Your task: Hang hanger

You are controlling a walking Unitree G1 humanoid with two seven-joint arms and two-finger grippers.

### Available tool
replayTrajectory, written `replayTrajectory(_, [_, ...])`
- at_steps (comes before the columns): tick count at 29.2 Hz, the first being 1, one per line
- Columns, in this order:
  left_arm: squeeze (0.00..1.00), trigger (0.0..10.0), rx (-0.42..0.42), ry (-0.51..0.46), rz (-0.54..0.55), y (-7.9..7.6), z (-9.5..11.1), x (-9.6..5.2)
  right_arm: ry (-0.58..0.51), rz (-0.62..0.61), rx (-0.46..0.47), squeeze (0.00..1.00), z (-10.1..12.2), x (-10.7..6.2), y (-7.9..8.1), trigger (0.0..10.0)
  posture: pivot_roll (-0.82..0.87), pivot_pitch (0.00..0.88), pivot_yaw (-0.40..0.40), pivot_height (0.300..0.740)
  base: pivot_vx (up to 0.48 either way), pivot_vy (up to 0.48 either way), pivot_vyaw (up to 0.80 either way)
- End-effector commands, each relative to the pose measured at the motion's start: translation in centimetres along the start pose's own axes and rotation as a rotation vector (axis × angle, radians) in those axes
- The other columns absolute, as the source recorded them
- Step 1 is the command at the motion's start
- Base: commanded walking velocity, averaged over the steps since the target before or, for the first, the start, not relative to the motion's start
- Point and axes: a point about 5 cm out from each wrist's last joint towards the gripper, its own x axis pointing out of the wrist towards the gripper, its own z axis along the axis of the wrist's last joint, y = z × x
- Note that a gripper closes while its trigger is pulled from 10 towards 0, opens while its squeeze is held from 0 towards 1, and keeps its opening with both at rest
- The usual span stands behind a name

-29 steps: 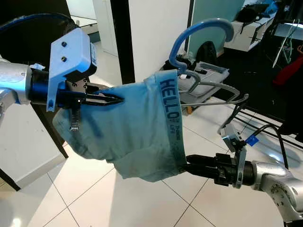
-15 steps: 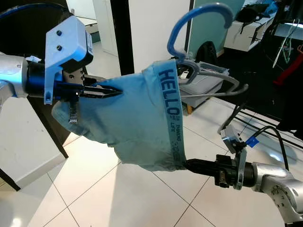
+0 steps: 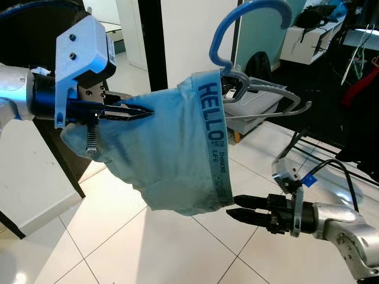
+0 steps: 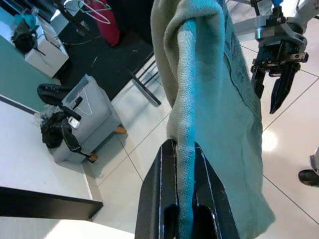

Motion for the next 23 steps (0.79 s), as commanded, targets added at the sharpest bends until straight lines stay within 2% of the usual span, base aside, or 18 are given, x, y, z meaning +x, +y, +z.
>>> replayTrajectory(1, [0.0,10.0,0.02,-0.01,0.027,0.3,0.6,-0.6,-0.009,0.01,-0.019,0.0,0.3,0.3,0.0,10.0,-0.02,0.0,0.041,0.74,0.0,0.0,0.0])
replayTrajectory(9, [0.0,10.0,0.021,-0.022,0.035,0.4,0.9,-0.7,0.004,0.009,-0.037,0.0,0.1,0.7,0.1,10.0,-0.02,0.0,0.039,0.74,0.0,0.0,0.0])
replayTrajectory(10, [0.0,10.0,0.021,-0.022,0.036,0.5,0.9,-0.7,0.005,0.007,-0.034,0.0,0.0,0.7,0.0,7.9,-0.02,0.0,0.04,0.74,0.0,0.0,0.0])
replayTrajectory(11, [0.0,10.0,0.022,-0.021,0.037,0.5,0.9,-0.7,0.003,0.001,-0.033,0.0,0.0,0.7,-0.1,4.4,-0.02,0.0,0.04,0.74,0.0,0.0,0.0])
replayTrajectory(12, [0.0,10.0,0.02,-0.023,0.039,0.5,0.9,-0.7,-0.001,-0.003,-0.031,0.0,-0.1,0.7,-0.1,1.5,-0.02,0.0,0.04,0.74,0.0,0.0,0.0])
replayTrajectory(13, [0.0,10.0,0.02,-0.023,0.039,0.5,0.9,-0.7,-0.001,-0.003,-0.031,0.0,-0.1,0.7,-0.1,1.5,-0.02,0.0,0.04,0.74,0.0,0.0,0.0])
replayTrajectory(14, [0.0,10.0,0.016,-0.025,0.042,0.5,0.9,-0.8,-0.004,-0.007,-0.031,0.0,-0.1,0.7,-0.2,0.0,-0.02,0.0,0.04,0.74,0.0,0.0,0.0])
replayTrajectory(17, [0.0,10.0,0.009,-0.022,0.05,0.6,0.7,-0.9,-0.011,-0.013,-0.032,0.0,0.0,0.6,-0.3,0.0,-0.02,0.0,0.04,0.74,0.0,0.0,0.0])
replayTrajectory(21, [0.0,10.0,-0.08,0.027,0.115,0.9,-1.7,-2.1,-0.042,-0.1,-0.059,0.0,0.9,-0.7,-1.6,0.0,-0.01,0.0,0.045,0.74,0.0,0.0,0.0])
replayTrajectory(23, [0.0,10.0,-0.094,0.041,0.129,0.9,-2.2,-2.3,-0.044,-0.119,-0.063,0.0,1.0,-0.9,-1.9,0.0,-0.01,0.0,0.045,0.74,0.0,0.0,0.0])
